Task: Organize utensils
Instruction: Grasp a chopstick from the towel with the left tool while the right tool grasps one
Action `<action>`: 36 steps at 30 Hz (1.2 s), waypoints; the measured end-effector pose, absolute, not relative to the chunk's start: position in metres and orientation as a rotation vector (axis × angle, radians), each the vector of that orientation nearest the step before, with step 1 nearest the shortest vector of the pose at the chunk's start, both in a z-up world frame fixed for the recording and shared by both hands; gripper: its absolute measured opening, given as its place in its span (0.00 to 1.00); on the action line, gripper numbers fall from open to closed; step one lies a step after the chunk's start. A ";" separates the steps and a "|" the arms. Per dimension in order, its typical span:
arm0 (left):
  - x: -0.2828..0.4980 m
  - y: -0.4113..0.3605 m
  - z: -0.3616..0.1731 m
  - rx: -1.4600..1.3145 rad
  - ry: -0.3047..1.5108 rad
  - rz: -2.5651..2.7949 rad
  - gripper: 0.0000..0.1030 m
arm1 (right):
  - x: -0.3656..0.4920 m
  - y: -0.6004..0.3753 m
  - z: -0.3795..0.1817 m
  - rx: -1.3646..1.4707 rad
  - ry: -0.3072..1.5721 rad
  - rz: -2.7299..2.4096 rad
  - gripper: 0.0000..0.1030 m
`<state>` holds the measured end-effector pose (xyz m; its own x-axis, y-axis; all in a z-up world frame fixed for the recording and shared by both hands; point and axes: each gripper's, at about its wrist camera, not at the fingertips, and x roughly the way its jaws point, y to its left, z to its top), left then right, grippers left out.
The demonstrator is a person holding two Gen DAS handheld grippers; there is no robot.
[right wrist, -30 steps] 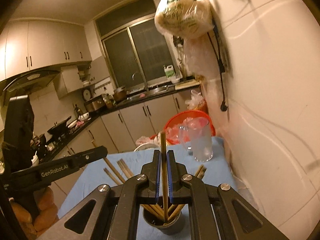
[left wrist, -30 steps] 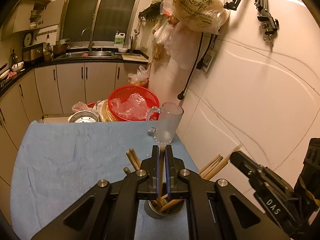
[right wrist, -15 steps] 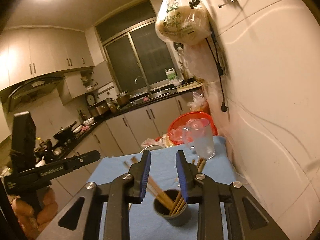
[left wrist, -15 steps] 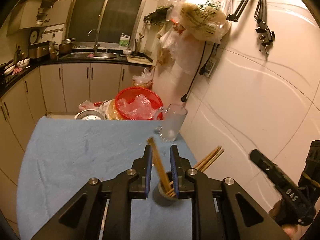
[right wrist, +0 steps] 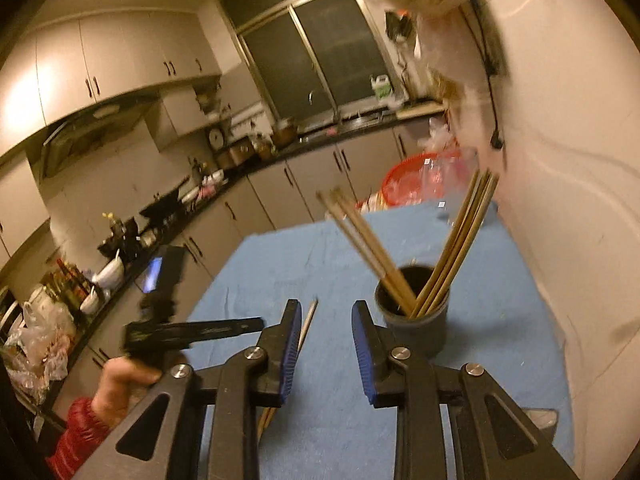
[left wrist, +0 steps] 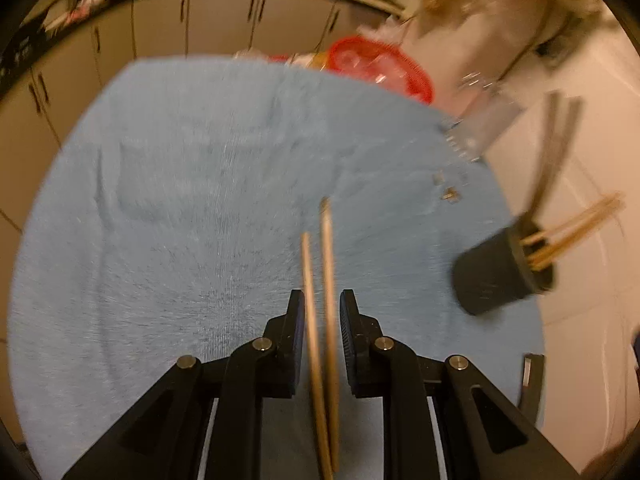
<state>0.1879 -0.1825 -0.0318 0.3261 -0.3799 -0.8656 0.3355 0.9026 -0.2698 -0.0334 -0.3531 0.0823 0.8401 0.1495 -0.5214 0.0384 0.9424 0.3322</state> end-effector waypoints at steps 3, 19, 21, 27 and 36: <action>0.201 -0.194 -0.050 -0.042 1.173 -0.471 0.17 | -0.029 -0.352 0.074 0.333 0.595 0.058 0.28; 0.184 -0.139 -0.071 0.014 1.153 -0.306 0.06 | 0.048 -0.303 0.042 0.268 0.766 0.112 0.28; 0.174 -0.117 -0.072 -0.016 1.148 -0.285 0.06 | 0.075 -0.294 0.028 0.285 0.830 0.132 0.28; 0.163 -0.091 -0.078 -0.054 1.146 -0.303 0.07 | 0.161 -0.276 -0.022 0.280 1.017 0.071 0.28; 0.158 -0.079 -0.076 -0.057 1.142 -0.349 0.07 | 0.239 -0.277 -0.065 0.244 1.150 -0.015 0.28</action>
